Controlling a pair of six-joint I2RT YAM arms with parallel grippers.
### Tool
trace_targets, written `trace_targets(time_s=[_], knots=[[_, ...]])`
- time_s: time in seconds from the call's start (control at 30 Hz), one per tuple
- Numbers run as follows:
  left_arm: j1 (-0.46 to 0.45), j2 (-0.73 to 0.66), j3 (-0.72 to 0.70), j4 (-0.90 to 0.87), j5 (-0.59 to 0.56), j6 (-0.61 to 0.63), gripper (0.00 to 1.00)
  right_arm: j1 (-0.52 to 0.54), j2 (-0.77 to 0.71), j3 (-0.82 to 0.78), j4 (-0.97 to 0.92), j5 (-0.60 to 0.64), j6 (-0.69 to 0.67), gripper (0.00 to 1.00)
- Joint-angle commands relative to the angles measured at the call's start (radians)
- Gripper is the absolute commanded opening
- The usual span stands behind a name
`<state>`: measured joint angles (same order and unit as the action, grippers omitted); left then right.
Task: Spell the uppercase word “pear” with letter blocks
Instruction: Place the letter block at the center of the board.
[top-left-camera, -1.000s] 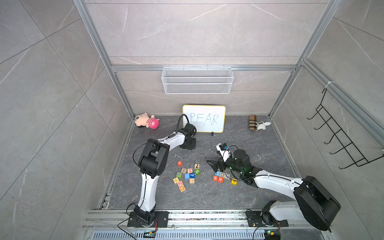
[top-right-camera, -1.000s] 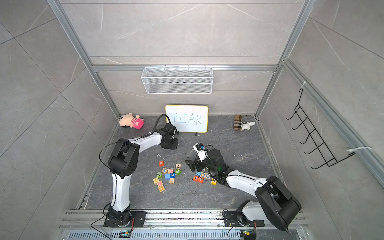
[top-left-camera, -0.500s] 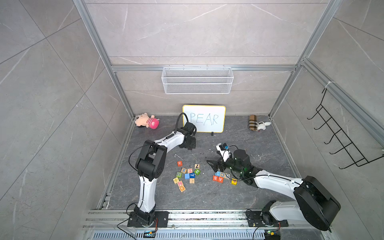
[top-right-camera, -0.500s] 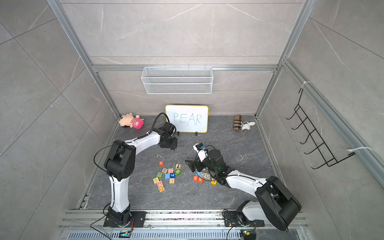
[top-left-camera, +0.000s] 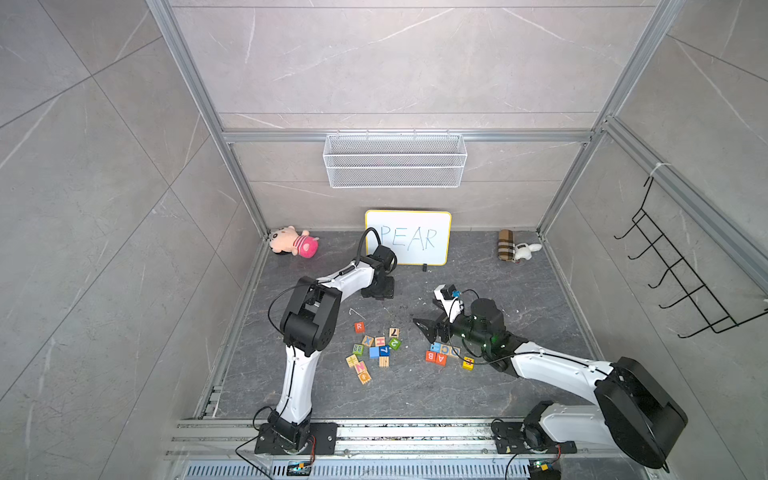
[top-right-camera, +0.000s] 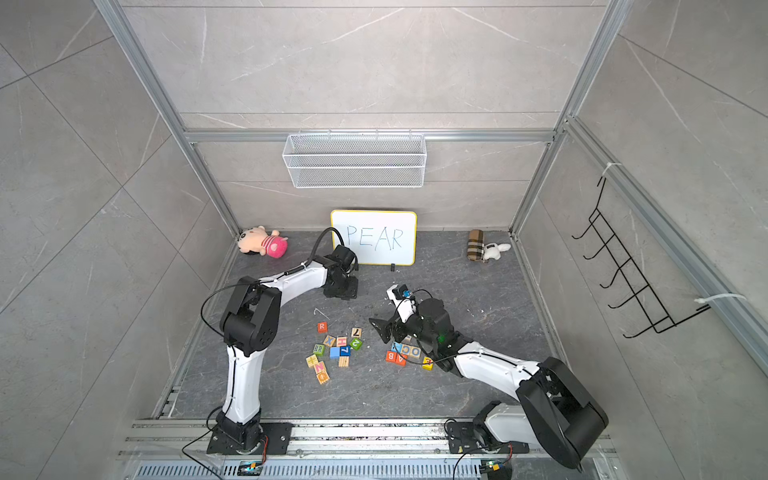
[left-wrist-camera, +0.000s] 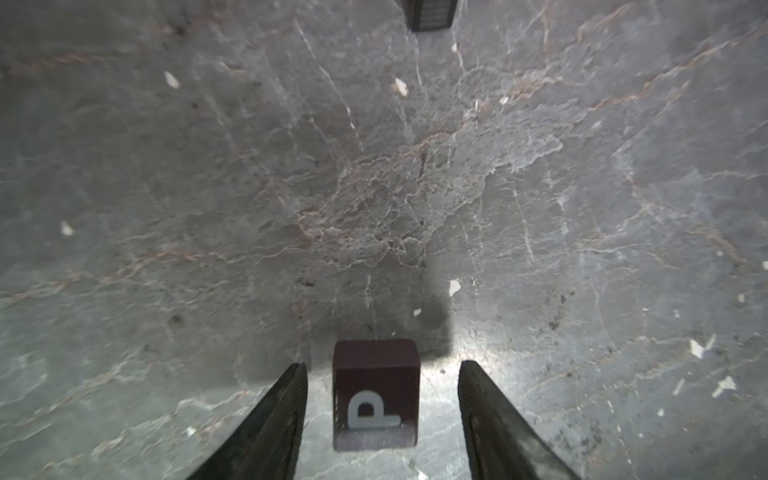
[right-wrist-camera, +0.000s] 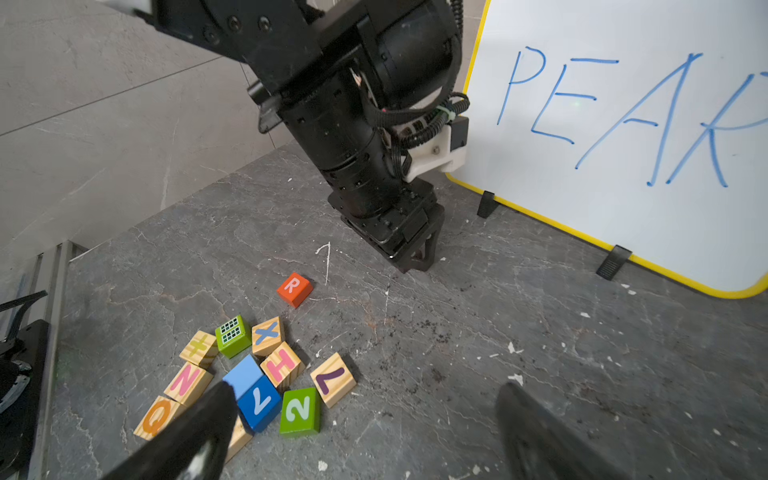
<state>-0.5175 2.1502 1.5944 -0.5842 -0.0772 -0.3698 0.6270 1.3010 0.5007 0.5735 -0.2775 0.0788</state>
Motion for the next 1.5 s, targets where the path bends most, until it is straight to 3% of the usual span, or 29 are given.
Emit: trace_targets(time_s=[0.0, 0.37, 0.43, 0.57, 0.77, 1.0, 1.13, 1.23, 1.47], knots=[[-0.006, 0.019, 0.038, -0.047, -0.013, 0.001, 0.59, 0.003, -0.023, -0.021, 0.02, -0.012, 0.003, 0.99], [-0.009, 0.004, 0.033, -0.065, -0.018, 0.029, 0.34, 0.003, -0.022, -0.019, 0.022, -0.011, 0.006, 0.99], [-0.009, 0.002, 0.032, -0.058, -0.01, 0.066, 0.33, 0.003, -0.024, -0.019, 0.019, -0.009, 0.006, 0.99], [-0.007, 0.0, 0.027, -0.044, 0.022, 0.237, 0.3, 0.003, -0.033, -0.022, 0.017, -0.01, 0.007, 0.99], [0.023, -0.024, 0.041, -0.08, 0.193, 0.554, 0.28, 0.003, -0.038, -0.028, 0.032, -0.019, 0.01, 0.99], [0.046, -0.044, 0.076, -0.176, 0.308, 0.873, 0.25, 0.003, -0.029, -0.031, 0.052, -0.039, 0.014, 0.99], [0.062, 0.032, 0.183, -0.303, 0.282, 0.988, 0.17, 0.003, -0.028, -0.033, 0.055, -0.042, 0.013, 0.99], [0.075, 0.081, 0.234, -0.355, 0.274, 1.046, 0.18, 0.003, -0.03, -0.033, 0.058, -0.046, 0.015, 0.99], [0.076, 0.055, 0.164, -0.325, 0.252, 1.165, 0.22, 0.004, -0.035, -0.038, 0.064, -0.043, 0.011, 0.99]])
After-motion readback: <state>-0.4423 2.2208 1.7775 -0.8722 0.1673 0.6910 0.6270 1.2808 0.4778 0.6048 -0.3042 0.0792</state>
